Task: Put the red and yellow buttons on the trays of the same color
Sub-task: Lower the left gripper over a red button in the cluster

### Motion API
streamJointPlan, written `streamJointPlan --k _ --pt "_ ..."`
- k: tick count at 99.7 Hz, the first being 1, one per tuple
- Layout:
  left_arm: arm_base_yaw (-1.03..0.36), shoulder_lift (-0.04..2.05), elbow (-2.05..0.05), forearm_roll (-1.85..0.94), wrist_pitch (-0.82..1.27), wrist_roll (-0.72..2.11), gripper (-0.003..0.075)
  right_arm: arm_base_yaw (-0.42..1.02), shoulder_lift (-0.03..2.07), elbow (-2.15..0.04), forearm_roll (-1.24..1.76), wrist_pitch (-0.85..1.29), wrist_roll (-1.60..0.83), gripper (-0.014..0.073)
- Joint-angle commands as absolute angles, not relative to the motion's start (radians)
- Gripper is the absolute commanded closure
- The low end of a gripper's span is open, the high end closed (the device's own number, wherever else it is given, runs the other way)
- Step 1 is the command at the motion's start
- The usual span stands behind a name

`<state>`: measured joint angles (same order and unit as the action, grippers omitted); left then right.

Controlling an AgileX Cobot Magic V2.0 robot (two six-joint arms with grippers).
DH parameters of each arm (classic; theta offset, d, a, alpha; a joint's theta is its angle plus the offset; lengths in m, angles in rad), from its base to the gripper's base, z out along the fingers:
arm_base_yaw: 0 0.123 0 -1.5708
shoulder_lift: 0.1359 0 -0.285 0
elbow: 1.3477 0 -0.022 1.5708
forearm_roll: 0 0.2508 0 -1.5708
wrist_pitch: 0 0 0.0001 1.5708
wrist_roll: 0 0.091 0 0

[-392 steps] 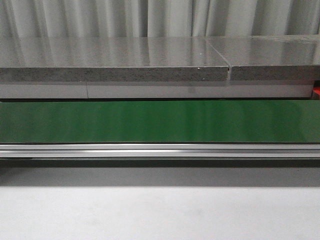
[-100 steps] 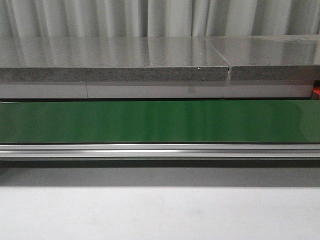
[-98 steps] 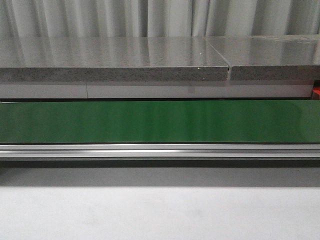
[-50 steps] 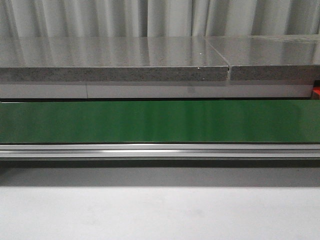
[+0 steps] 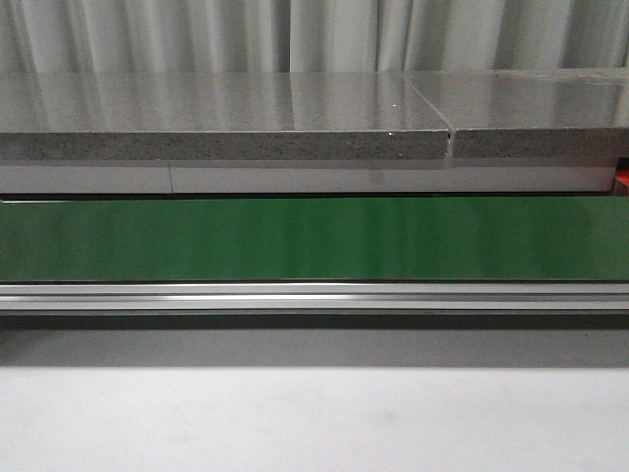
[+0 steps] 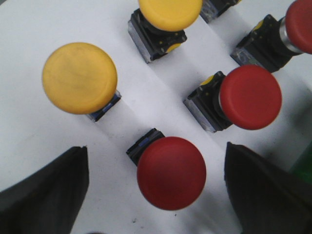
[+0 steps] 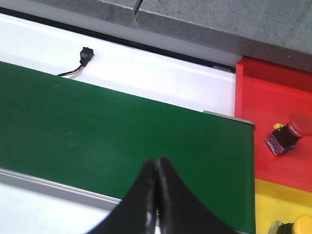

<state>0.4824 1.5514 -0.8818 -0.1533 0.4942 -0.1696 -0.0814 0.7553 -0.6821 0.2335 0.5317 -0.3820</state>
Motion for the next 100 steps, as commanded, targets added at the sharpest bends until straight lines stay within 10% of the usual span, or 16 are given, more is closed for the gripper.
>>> streamJointPlan --k 1,39,73,100 --pt "0.484 1.551 -0.919 -0.166 0.449 -0.173 0.0152 -0.08 0.747 -0.706 0.242 0.466 -0.389 0.0662" --pt "0.484 1.621 -0.92 -0.166 0.442 -0.173 0.0183 -0.08 0.747 -0.706 0.242 0.466 -0.389 0.0662" --pt "0.478 1.61 -0.928 -0.185 0.474 -0.172 0.0736 -0.08 0.747 -0.706 0.242 0.466 -0.389 0.0662" --pt "0.435 1.467 -0.934 -0.2 0.514 -0.154 0.0739 -0.08 0.747 -0.706 0.242 0.466 -0.389 0.0662"
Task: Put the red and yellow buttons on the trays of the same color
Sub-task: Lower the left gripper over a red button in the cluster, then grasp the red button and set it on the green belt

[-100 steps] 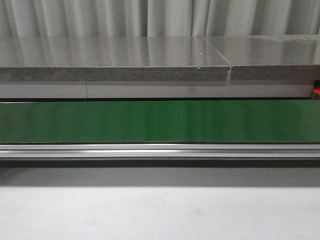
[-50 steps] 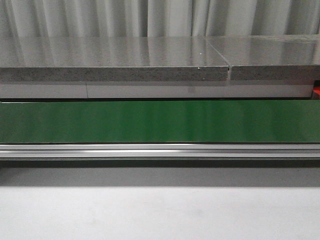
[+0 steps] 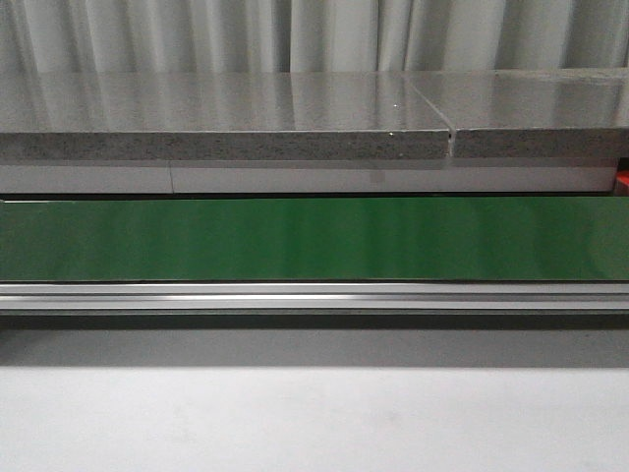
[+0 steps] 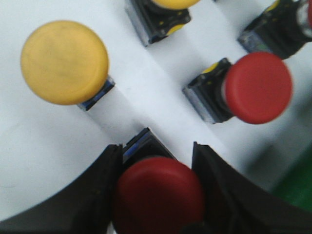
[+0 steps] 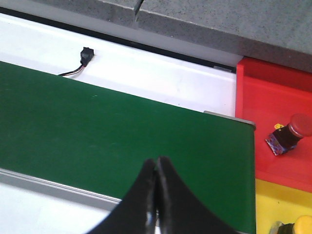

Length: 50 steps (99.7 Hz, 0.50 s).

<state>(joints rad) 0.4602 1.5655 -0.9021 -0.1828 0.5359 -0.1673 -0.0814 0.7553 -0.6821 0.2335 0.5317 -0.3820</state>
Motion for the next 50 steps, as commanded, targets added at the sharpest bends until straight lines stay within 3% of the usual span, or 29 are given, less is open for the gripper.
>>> streamJointPlan --k 1,19,50 --pt "0.431 1.461 -0.934 -0.2 0.517 -0.151 0.0739 -0.08 0.747 -0.706 0.242 0.466 -0.389 0.0662" --pt "0.36 1.343 -0.997 -0.202 0.559 -0.078 0.0739 -0.08 0.747 -0.706 0.242 0.466 -0.389 0.0662" --pt "0.19 1.383 -1.15 -0.204 0.653 0.02 0.0739 -0.08 0.747 -0.706 0.242 0.466 -0.389 0.0662"
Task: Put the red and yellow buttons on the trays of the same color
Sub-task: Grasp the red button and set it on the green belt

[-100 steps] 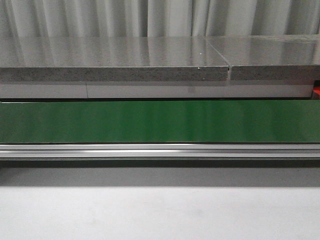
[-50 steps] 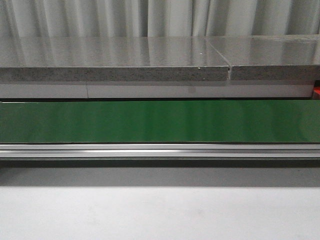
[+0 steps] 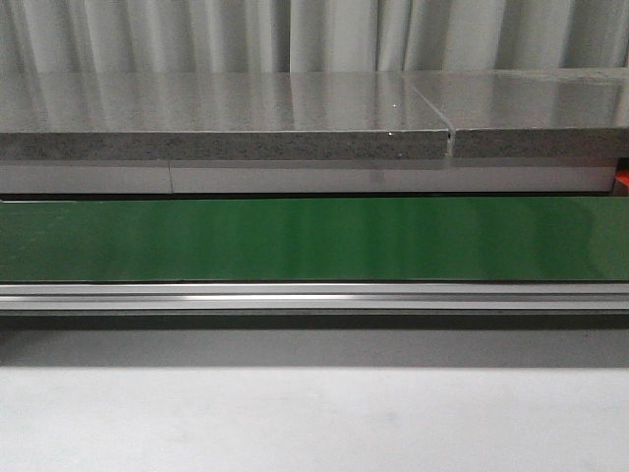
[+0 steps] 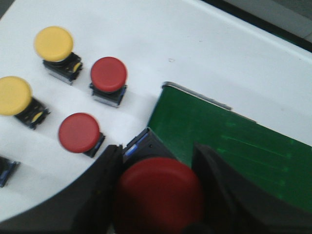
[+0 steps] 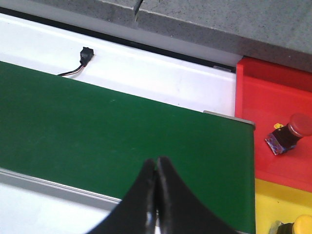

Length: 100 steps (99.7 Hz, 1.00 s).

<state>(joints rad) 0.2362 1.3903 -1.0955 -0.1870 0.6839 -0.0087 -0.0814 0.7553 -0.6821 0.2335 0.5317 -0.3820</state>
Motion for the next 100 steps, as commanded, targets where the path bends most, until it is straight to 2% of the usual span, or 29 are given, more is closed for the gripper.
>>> streamJointPlan --k 1,29,78,89,97,100 --pt "0.186 1.383 -1.153 -0.204 0.653 0.02 0.0739 -0.08 0.747 -0.706 0.242 0.466 -0.389 0.0662" --pt "0.11 1.498 -1.197 -0.204 0.694 0.066 0.0739 -0.08 0.747 -0.706 0.242 0.466 -0.389 0.0662" --pt "0.11 1.579 -1.197 -0.204 0.732 0.087 0.0734 -0.08 0.747 -0.706 0.242 0.466 -0.389 0.0662" --pt "0.11 1.586 -1.197 -0.204 0.734 0.087 0.066 -0.08 0.747 -0.706 0.242 0.466 -0.389 0.0662" --pt "0.11 1.586 -1.197 -0.204 0.734 0.087 0.0549 -0.08 0.747 -0.706 0.242 0.466 -0.389 0.0662" --pt "0.11 1.586 -1.197 -0.204 0.734 0.087 0.0484 -0.08 0.747 -0.706 0.242 0.466 -0.389 0.0662"
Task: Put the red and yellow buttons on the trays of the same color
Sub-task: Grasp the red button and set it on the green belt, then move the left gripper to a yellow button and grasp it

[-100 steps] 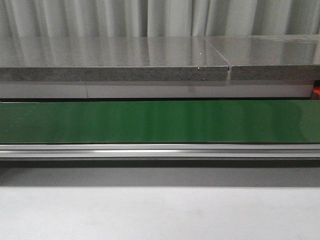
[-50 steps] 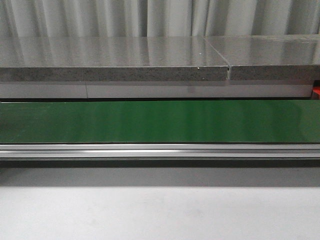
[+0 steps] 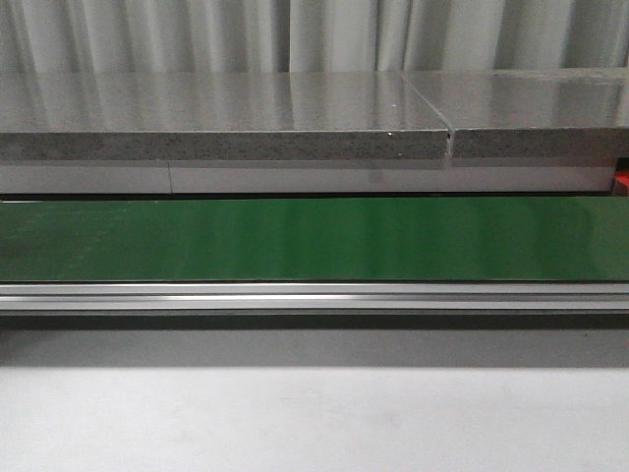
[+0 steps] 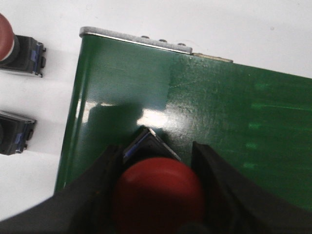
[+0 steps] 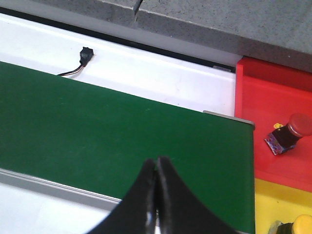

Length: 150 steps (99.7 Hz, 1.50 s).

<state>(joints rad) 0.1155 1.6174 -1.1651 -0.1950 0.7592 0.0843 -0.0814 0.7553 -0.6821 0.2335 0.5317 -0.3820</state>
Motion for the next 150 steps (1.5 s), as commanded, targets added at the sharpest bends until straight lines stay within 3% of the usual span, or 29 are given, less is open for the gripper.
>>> streamJointPlan --k 1,12,24,91,150 --pt "0.11 1.586 -1.197 -0.204 0.734 0.09 0.0456 -0.08 0.747 -0.706 0.242 0.466 -0.389 0.0662" --pt "0.11 1.586 -1.197 -0.209 0.734 0.093 0.0225 -0.08 0.747 -0.706 0.242 0.466 -0.389 0.0662" --pt "0.11 1.586 -1.21 -0.212 0.741 0.093 0.0101 -0.08 0.747 -0.706 0.242 0.466 -0.389 0.0662" --pt "0.109 1.534 -1.397 -0.219 0.777 0.08 0.0099 -0.08 0.747 -0.706 0.242 0.466 -0.389 0.0662" --pt "0.544 1.372 -1.099 -0.2 0.729 -0.01 0.0099 -0.08 0.747 -0.706 0.242 0.466 -0.389 0.0662"
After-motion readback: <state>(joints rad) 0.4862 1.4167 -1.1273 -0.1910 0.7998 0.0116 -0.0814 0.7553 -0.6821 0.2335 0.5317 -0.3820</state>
